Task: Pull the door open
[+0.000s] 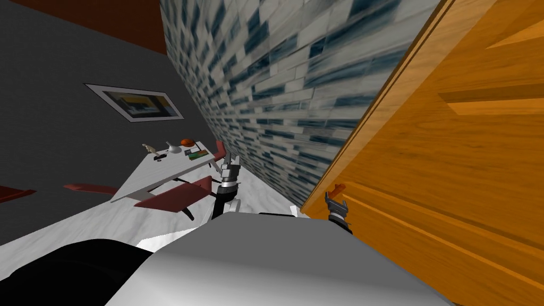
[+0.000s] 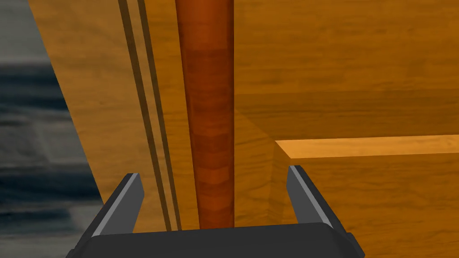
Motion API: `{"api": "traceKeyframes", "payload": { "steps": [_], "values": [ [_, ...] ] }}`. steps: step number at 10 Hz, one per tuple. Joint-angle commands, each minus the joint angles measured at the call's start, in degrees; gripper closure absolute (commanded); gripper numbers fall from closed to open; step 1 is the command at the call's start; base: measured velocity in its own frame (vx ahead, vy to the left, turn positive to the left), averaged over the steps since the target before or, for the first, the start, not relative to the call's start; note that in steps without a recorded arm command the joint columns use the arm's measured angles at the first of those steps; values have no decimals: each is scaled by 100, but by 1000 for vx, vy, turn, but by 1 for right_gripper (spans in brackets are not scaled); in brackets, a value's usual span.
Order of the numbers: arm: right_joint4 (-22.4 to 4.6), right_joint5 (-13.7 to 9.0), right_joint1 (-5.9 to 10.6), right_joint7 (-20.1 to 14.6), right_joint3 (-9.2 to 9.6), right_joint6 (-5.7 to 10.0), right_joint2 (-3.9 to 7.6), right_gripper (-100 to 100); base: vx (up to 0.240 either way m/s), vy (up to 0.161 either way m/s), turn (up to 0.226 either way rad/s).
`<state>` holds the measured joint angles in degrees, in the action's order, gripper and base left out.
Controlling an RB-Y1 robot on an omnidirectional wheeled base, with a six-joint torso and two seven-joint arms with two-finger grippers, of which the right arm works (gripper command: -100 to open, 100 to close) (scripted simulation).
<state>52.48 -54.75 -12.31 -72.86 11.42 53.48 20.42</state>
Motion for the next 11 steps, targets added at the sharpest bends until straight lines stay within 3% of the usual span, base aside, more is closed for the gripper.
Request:
{"api": "traceKeyframes", "payload": {
  "steps": [1,3,4,5,10,11],
  "values": [
    [-84,-13,-20,-205,-14,-5,158,-100,160,9,28],
    [-165,-17,-39,-372,-18,11,279,-100,131,8,-3],
    [-98,-16,-93,-299,3,-19,230,-100,18,19,-24],
    [-98,-16,-93,-299,3,-19,230,100,-13,11,28],
    [-98,-16,-93,-299,3,-19,230,100,-4,-5,-2],
    [-40,43,-124,-351,105,4,265,100,-109,-7,45]
  ]
}}
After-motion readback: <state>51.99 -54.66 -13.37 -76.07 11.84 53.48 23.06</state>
